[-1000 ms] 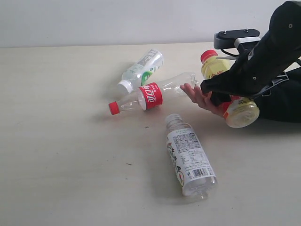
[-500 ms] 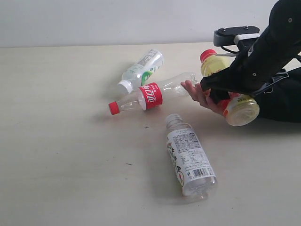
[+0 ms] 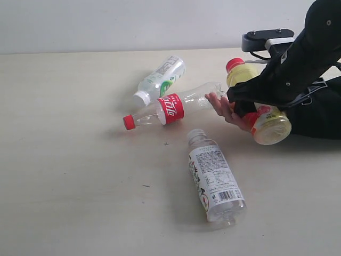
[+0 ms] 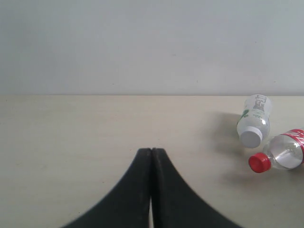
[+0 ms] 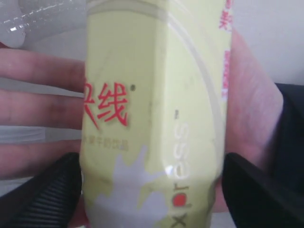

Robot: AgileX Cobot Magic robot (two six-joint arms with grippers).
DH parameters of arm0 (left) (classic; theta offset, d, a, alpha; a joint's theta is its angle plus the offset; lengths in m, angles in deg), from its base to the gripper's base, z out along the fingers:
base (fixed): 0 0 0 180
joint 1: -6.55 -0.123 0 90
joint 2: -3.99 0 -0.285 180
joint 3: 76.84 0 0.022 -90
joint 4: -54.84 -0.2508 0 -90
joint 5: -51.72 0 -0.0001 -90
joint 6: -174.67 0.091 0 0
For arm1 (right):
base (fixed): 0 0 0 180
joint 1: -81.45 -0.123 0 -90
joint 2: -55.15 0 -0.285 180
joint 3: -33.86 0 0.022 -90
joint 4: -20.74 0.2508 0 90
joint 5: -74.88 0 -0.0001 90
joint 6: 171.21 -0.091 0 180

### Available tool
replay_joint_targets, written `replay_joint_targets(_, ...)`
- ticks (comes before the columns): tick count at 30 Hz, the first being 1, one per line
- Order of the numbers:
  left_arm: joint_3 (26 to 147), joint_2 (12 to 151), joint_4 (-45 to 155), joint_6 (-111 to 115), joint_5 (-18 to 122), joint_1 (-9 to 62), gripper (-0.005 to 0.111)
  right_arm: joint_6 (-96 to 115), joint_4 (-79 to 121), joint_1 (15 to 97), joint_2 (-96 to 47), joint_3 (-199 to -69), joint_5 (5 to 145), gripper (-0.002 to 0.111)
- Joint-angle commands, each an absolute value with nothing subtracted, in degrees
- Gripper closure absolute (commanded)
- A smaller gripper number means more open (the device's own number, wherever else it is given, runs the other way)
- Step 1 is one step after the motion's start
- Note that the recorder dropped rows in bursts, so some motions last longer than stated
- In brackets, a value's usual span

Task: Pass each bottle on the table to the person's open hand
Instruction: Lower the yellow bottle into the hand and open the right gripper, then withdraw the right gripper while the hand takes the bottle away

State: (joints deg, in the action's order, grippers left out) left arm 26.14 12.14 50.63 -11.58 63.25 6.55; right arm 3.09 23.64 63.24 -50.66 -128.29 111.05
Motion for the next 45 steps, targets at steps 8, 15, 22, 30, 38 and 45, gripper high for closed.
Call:
replay_joint_targets(8,25.9,11.8,50.5,-11.6,63.1,6.6,0.107,3.1,23.1,63.5,-50.0,-128.9,109.5,0.031)
replay_joint_targets(15,25.9,11.8,50.5,-11.6,63.1,6.6,0.107,2.9,22.1,63.5,-46.0,-128.9,109.5,0.031)
replay_joint_targets(22,25.9,11.8,50.5,-11.6,63.1,6.6,0.107,3.0,20.7,63.5,-42.3,-128.9,109.5,0.031)
replay_joint_targets(30,25.9,11.8,50.5,-11.6,63.1,6.6,0.107,3.0,20.3,63.5,-34.9,-128.9,110.1,0.034)
replay_joint_targets(38,25.9,11.8,50.5,-11.6,63.1,6.6,0.107,3.1,22.3,63.5,-21.4,-126.0,108.4,0.067)
replay_joint_targets(45,25.9,11.8,50.5,-11.6,63.1,6.6,0.107,6.7,23.9,63.5,-8.7,-119.3,108.9,0.086)
